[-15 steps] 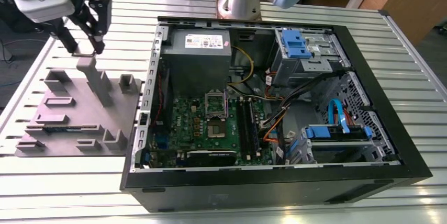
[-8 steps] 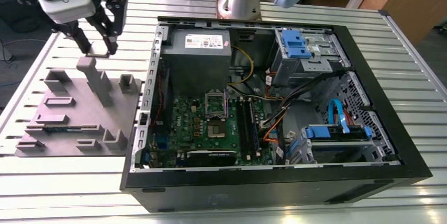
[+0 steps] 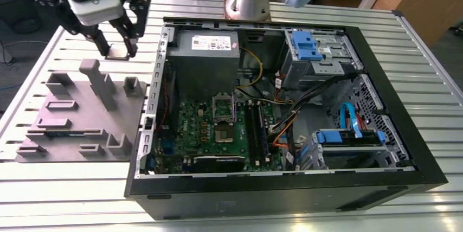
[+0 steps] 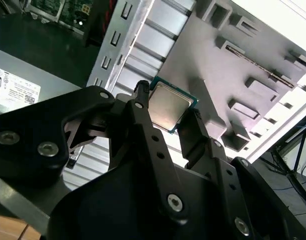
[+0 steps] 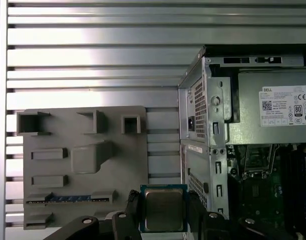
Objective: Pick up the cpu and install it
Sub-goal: 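Pick up the cpu and move it towards the insertion slot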
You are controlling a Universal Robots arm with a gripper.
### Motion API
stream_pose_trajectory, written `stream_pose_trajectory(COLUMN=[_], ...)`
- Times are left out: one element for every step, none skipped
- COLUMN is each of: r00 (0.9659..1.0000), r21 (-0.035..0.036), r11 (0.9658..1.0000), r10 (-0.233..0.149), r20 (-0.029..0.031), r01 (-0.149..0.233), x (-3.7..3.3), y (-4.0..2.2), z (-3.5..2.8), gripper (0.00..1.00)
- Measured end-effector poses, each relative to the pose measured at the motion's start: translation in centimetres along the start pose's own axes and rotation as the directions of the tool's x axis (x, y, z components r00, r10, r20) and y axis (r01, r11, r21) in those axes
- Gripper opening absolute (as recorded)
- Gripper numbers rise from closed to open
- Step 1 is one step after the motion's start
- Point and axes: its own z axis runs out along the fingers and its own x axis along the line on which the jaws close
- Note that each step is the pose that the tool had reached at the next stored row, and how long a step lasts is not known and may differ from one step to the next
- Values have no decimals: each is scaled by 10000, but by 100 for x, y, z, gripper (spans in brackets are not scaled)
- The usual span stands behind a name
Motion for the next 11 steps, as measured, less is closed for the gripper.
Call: stream_pose_trajectory(r00=[10000, 10000, 10000, 10000, 10000, 10000, 10000, 10000, 10000, 10000, 10000], r21=[1, 1, -1, 1, 0, 1, 0, 0, 1, 0, 0], r11=[10000, 10000, 10000, 10000, 10000, 10000, 10000, 10000, 10000, 10000, 10000], r10=[0, 1, 1, 1, 1, 0, 1, 0, 1, 1, 1], r20=[0, 0, 0, 0, 0, -1, 0, -1, -1, 0, 0], r01=[0, -1, -1, -1, -1, 0, -1, 0, -1, -1, -1], x=[-31, -63, -96, -127, -157, -188, -218, -250, -284, -316, -348], y=[1, 2, 3, 3, 4, 5, 5, 6, 7, 8, 9], z=[1, 2, 4, 4, 5, 7, 8, 9, 10, 11, 13], gripper=[48, 48, 48, 48, 48, 48, 48, 48, 48, 48, 48])
